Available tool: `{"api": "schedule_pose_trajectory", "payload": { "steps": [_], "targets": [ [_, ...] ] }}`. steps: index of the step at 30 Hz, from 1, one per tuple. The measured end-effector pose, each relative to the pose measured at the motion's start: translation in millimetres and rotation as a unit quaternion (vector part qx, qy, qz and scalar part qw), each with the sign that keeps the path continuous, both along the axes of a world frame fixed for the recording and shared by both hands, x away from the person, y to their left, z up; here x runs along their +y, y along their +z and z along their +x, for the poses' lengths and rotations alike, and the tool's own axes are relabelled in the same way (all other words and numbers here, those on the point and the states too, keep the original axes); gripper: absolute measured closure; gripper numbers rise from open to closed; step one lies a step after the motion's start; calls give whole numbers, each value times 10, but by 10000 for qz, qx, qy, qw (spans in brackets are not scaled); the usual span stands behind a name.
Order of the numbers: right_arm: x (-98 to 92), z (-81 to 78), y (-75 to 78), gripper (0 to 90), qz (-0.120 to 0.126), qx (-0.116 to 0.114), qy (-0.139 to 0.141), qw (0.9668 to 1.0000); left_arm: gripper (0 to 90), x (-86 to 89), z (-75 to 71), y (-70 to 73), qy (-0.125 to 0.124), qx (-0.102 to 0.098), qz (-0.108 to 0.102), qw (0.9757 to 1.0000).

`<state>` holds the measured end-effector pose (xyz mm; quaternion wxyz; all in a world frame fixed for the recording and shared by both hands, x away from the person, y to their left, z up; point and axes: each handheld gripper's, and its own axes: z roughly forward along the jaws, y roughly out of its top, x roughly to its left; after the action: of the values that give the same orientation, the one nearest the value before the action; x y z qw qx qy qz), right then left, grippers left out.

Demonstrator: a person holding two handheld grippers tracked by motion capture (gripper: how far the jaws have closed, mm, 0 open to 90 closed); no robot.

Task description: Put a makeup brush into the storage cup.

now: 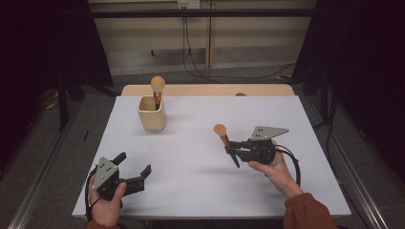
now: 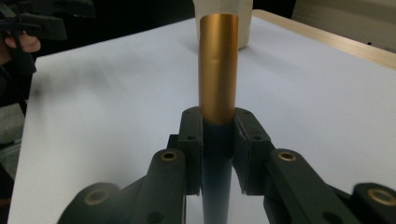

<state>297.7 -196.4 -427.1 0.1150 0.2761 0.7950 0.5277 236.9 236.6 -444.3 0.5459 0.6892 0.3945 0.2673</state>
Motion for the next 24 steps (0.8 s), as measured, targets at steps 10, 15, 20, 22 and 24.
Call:
{"api": "schedule_pose_trajectory", "payload": {
  "steps": [10, 15, 20, 22, 24],
  "targets": [
    [16, -57, -66, 747, 241, -119, 55, 9996, 22, -167, -15, 93, -222, -61, 0, 9997],
    [31, -74, -110, 747, 323, -129, 66, 9994, 19, -247, -25, 126, -390, 6, -32, 9992],
    [60, -92, -99, 747, 337, -166, 121, 9992, 19, -362, -14, 160, -555, -60, 19, 9984],
    [69, -100, -103, 746, 360, -155, 150, 9991, 19, -413, -8, 189, -623, -70, -34, 9980],
    [78, -108, -103, 747, 371, -150, 171, 9991, 19, -471, -5, 216, -697, -80, -40, 9975]
  ]
}}
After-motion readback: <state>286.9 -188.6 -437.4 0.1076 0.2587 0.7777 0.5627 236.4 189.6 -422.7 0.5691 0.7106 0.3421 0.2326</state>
